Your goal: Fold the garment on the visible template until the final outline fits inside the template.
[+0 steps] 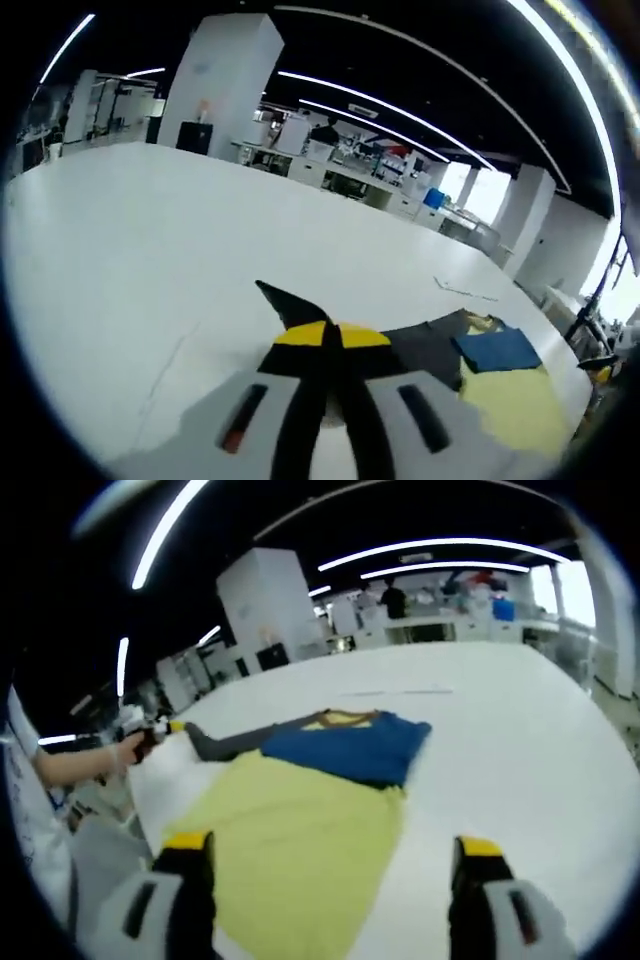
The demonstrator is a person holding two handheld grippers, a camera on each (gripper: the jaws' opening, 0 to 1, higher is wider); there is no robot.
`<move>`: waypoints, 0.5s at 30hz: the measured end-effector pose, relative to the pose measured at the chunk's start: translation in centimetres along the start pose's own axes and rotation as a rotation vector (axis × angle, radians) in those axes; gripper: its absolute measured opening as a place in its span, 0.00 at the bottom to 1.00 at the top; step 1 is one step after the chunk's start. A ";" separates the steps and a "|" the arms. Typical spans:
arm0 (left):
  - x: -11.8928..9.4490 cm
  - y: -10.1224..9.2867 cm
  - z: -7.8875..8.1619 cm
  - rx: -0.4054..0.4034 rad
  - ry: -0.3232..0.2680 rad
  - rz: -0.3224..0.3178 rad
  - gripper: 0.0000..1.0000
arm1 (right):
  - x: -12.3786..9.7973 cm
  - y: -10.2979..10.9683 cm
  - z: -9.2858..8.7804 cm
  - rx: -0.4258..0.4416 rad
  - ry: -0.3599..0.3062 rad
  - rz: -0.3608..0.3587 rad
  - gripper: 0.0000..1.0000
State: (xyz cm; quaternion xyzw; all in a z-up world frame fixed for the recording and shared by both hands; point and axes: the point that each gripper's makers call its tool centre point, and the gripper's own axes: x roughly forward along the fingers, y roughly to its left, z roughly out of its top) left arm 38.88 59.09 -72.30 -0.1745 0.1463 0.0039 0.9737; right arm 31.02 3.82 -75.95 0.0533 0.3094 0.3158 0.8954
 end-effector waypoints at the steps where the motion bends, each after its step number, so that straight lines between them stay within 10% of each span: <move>1: 0.4 -0.8 0.3 -0.001 -0.003 -0.021 0.00 | 0.1 0.0 0.0 0.000 -0.001 0.000 0.99; 15: 6.9 -14.8 -1.5 0.048 0.067 -0.266 0.00 | 0.6 -0.5 -0.4 0.028 -0.018 0.026 0.99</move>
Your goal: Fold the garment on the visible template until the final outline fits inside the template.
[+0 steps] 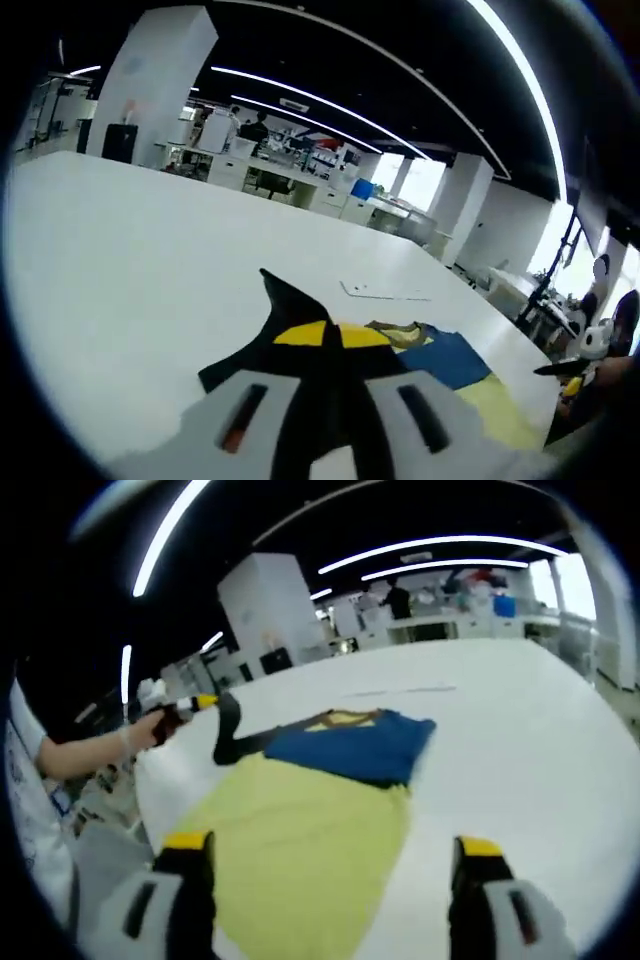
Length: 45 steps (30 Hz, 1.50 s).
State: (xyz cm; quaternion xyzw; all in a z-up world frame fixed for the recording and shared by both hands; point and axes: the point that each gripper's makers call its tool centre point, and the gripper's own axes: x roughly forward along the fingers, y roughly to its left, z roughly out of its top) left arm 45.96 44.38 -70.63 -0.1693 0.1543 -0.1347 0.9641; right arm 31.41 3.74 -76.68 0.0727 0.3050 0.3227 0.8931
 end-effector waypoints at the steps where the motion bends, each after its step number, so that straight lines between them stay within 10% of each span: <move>1: 0.0 -1.5 -0.4 -0.004 0.006 -0.011 0.00 | 0.0 0.0 0.0 0.000 0.000 0.000 0.99; 31: 11.9 -21.2 -8.1 0.015 0.173 -0.360 0.00 | 0.6 -1.0 -0.9 0.062 -0.013 -0.009 0.99; 45: 13.5 -26.0 -12.7 0.028 0.256 -0.459 0.00 | -0.4 -2.3 -2.3 0.110 -0.020 -0.043 0.98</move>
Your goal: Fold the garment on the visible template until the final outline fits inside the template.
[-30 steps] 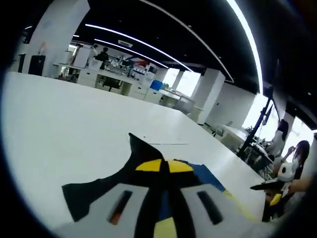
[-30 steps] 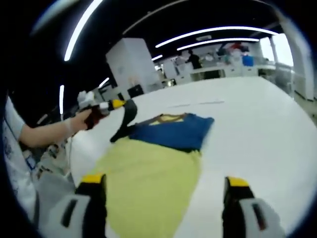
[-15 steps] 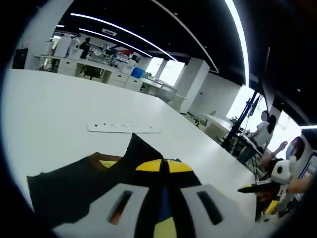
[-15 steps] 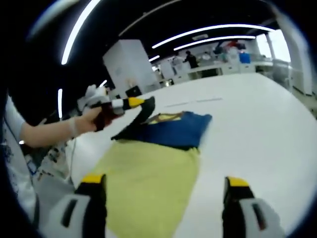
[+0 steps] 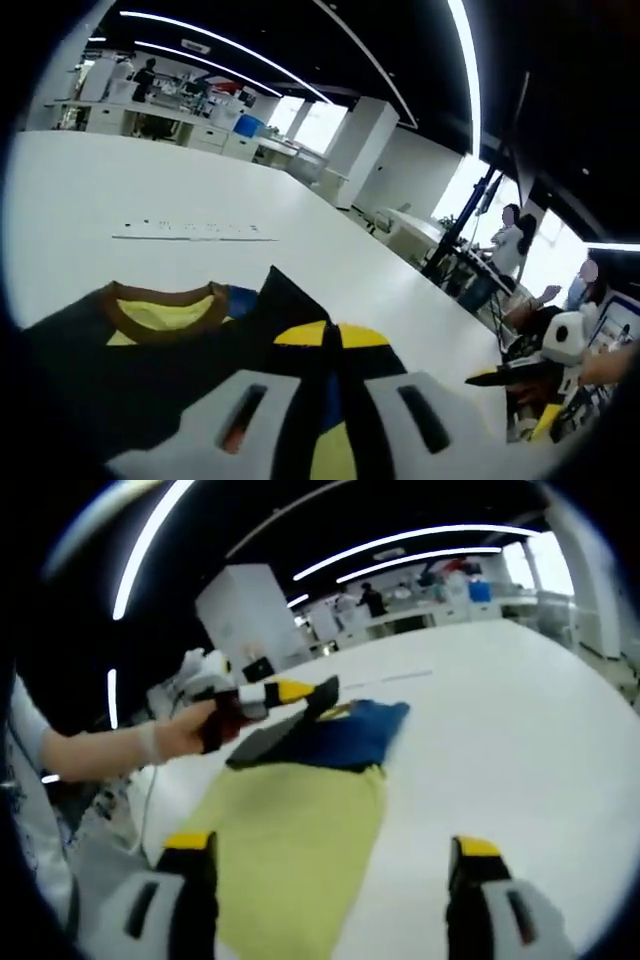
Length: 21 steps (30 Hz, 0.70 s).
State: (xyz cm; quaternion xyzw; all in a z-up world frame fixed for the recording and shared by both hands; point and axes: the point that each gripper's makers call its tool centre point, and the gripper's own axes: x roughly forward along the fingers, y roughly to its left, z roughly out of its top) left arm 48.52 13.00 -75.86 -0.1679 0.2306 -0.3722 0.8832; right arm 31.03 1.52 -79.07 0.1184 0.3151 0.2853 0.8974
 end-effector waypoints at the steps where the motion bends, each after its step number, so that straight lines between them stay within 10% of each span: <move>1: 0.2 0.0 -0.4 0.003 0.008 -0.003 0.00 | -0.1 0.0 0.1 0.005 -0.006 0.000 0.98; 21: 1.7 -1.9 -7.9 0.115 0.236 -0.075 0.00 | 0.3 -0.3 0.1 0.017 -0.006 -0.001 0.97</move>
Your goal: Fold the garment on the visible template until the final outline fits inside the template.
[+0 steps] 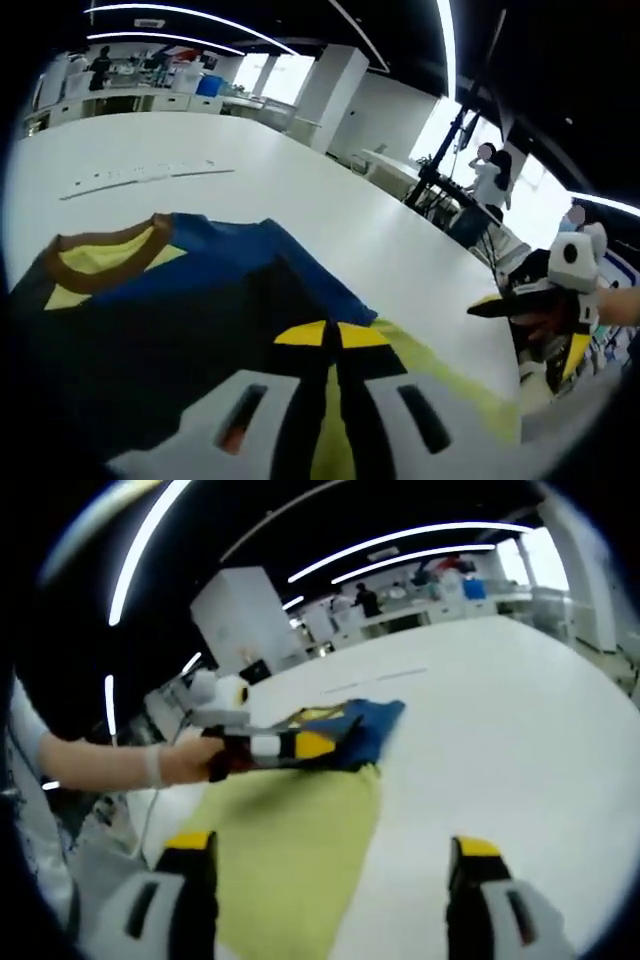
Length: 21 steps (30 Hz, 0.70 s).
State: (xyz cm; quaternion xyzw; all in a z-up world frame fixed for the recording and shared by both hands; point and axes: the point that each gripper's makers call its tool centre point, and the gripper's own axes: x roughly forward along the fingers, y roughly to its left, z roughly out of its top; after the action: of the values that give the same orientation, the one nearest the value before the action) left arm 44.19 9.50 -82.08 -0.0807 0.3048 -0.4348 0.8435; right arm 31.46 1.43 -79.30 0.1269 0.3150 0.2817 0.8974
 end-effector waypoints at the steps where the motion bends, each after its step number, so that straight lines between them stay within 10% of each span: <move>1: 0.1 0.1 -0.1 0.000 -0.002 -0.001 0.00 | 0.0 0.0 0.0 0.000 0.000 0.000 0.97; 8: 0.0 0.2 0.2 -0.008 -0.017 -0.017 0.07 | 0.1 0.1 0.1 -0.001 0.002 -0.001 0.97; 21: -2.2 0.1 1.1 0.001 -0.095 -0.008 0.81 | 0.7 1.1 0.3 -0.011 0.006 0.018 0.97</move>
State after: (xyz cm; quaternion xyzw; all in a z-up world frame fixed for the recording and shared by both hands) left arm 43.93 11.09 -80.25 -0.1023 0.2639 -0.4340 0.8553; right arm 31.65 2.73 -78.99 0.1240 0.3148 0.2918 0.8946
